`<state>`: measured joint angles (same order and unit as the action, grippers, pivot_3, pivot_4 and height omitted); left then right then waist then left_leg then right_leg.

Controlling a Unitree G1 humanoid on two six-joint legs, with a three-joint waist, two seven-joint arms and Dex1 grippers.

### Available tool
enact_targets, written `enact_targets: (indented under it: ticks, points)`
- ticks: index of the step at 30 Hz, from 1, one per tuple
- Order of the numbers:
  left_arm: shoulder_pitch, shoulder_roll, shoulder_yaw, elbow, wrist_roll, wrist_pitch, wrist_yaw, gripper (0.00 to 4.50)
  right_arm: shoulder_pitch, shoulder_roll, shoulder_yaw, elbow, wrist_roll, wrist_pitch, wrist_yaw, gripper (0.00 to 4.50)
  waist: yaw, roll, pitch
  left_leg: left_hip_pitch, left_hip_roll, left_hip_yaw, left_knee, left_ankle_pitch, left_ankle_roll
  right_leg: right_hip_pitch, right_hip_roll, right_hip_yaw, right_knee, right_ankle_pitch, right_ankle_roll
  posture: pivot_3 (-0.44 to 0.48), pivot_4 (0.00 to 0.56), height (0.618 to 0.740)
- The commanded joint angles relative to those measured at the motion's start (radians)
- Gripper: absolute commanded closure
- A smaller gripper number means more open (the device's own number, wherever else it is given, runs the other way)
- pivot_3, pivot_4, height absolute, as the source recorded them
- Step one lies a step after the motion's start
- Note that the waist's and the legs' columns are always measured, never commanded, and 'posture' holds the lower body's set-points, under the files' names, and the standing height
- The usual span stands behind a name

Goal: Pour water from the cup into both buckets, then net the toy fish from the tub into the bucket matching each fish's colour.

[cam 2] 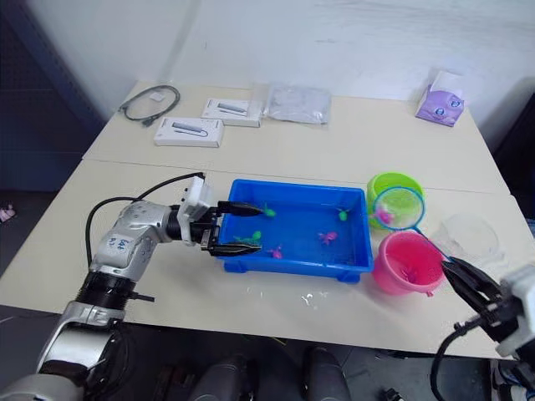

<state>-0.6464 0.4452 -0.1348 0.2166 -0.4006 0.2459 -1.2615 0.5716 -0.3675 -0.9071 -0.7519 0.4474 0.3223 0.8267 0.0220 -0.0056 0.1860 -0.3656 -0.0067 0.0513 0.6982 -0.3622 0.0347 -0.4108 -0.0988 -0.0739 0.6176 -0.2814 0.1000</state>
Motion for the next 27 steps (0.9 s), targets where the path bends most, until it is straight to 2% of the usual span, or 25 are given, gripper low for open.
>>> enact_targets:
  ticks: [1,5,11,17,22,27]
  points:
    - [-0.020,-0.009,-0.002,0.012,0.004,-0.023,-0.022,0.06,0.061,0.038,-0.028,0.057,-0.074,-0.206,0.003,4.50,-0.004,0.000,0.000,0.000,0.000,0.000,0.000,0.000,0.000,0.000,0.000,0.001,0.000,0.000,0.000,0.000,0.150,0.739]
    - [-0.028,-0.019,-0.003,0.026,0.011,-0.032,-0.027,0.06,0.096,0.067,-0.001,0.150,-0.172,-0.422,-0.019,4.50,-0.009,0.000,0.000,0.005,0.001,0.005,-0.001,0.000,0.000,0.000,-0.002,0.007,-0.001,0.000,0.000,0.000,0.150,0.739]
    - [-0.026,-0.021,0.002,0.017,0.014,-0.033,-0.029,0.06,0.105,0.040,0.036,0.316,-0.395,-0.786,-0.090,4.50,-0.011,0.001,0.000,0.009,0.001,0.008,-0.002,-0.001,-0.001,0.001,-0.005,0.011,0.000,-0.001,-0.002,0.000,0.150,0.739]
    - [-0.012,-0.011,0.007,-0.004,0.012,-0.027,-0.024,0.06,0.069,-0.045,-0.027,0.450,-0.818,-1.205,-0.324,4.50,-0.018,0.001,0.000,0.010,0.001,0.010,-0.002,-0.002,-0.001,0.000,-0.006,0.012,0.001,-0.001,-0.002,0.000,0.150,0.739]
    - [-0.012,-0.008,0.006,-0.005,0.015,-0.028,-0.019,0.06,0.056,-0.101,-0.022,0.519,-1.080,-1.306,-0.508,4.50,-0.022,0.001,0.000,0.010,0.001,0.011,-0.002,-0.002,-0.002,0.000,-0.006,0.012,0.002,-0.002,-0.003,0.000,0.150,0.739]
    - [-0.013,-0.010,-0.001,-0.011,0.022,-0.033,-0.016,0.06,0.016,-0.155,-0.043,0.574,-1.186,-1.317,-0.694,4.50,-0.023,0.001,0.000,0.010,0.001,0.011,-0.002,-0.002,-0.002,0.000,-0.006,0.013,0.002,-0.002,-0.003,0.000,0.150,0.739]
